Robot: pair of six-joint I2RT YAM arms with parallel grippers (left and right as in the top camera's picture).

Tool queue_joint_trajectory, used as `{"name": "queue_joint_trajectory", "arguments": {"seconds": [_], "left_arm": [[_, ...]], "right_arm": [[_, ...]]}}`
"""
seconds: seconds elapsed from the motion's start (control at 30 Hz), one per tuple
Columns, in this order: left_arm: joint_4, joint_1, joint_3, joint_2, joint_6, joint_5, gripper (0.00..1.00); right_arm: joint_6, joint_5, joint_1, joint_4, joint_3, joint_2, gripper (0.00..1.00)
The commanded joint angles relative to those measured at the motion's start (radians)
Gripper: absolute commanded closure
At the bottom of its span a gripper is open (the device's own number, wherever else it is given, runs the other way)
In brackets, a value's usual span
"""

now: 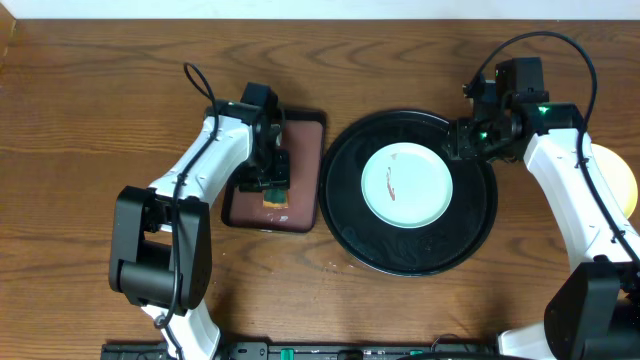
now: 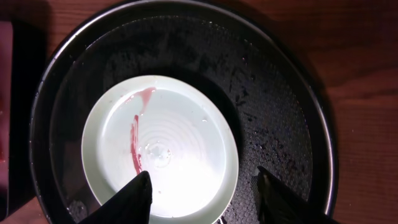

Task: Clean dirty plates on tray and stack at the side
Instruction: 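Grasp the sponge with the left gripper and dip it in water, then scrub the pale green plate with the sponge while right gripper holds rim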

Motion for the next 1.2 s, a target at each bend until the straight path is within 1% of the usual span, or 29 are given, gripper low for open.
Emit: {"name": "queue_joint_trajectory", "arguments": {"seconds": [0.0,0.07,0.13,0.2,0.27,0.33,0.4,0.47,0.5,0.63,0.67,0.73,0.9,0.93,1.0,1.17], "left_arm": [[-0.006,0.000,0.014,-0.002,-0.001,-0.004,0.47],[0.012,0.000,0.001,-0.001,-0.001,-0.007,0.48],[0.050,-0.001,-0.021,0.002,-0.001,-0.016,0.50],[0.108,-0.006,-0.066,0.006,-0.002,-0.037,0.55],[0.138,-0.011,-0.097,0.012,-0.002,-0.037,0.61],[0.170,-0.020,-0.129,0.018,-0.002,-0.037,0.66],[0.198,-0.027,-0.155,0.026,-0.002,-0.037,0.74],[0.202,-0.031,-0.161,0.032,-0.002,-0.037,0.91],[0.201,-0.031,-0.161,0.032,-0.002,-0.037,0.92],[0.172,-0.031,-0.138,0.029,-0.002,-0.037,0.93],[0.153,-0.031,-0.121,0.029,-0.002,-0.037,0.93],[0.106,-0.031,-0.077,0.025,-0.002,-0.037,0.92],[-0.013,-0.031,0.064,-0.002,-0.002,-0.019,0.92],[-0.036,-0.031,0.104,-0.006,-0.006,-0.008,0.93],[-0.070,-0.031,0.172,-0.011,-0.007,0.027,0.92],[-0.079,-0.049,0.291,-0.015,-0.074,0.144,0.93]], "right_arm": [[0.010,-0.012,-0.004,0.000,0.006,-0.005,0.50],[0.010,-0.012,-0.004,0.000,0.006,-0.005,0.49],[0.010,-0.012,-0.004,0.000,0.006,-0.005,0.49],[0.010,-0.012,-0.004,0.000,0.006,-0.005,0.49],[0.010,-0.012,-0.004,0.000,0.006,-0.005,0.49],[0.010,-0.012,-0.004,0.000,0.006,-0.005,0.49],[0.010,-0.012,-0.004,0.002,0.006,-0.005,0.49],[0.010,-0.012,-0.004,0.003,0.006,-0.005,0.48],[0.010,-0.011,-0.004,0.004,0.006,-0.005,0.48],[0.009,-0.011,-0.004,0.028,-0.004,-0.005,0.49],[0.010,-0.008,-0.004,0.037,-0.008,-0.005,0.50],[0.009,-0.007,-0.004,0.054,-0.016,0.005,0.55],[-0.011,0.015,-0.004,0.090,-0.037,0.054,0.55],[-0.023,0.019,-0.004,0.105,-0.046,0.068,0.55],[-0.030,0.018,-0.004,0.126,-0.061,0.094,0.60],[-0.064,0.018,-0.005,0.124,-0.086,0.182,0.62]]}}
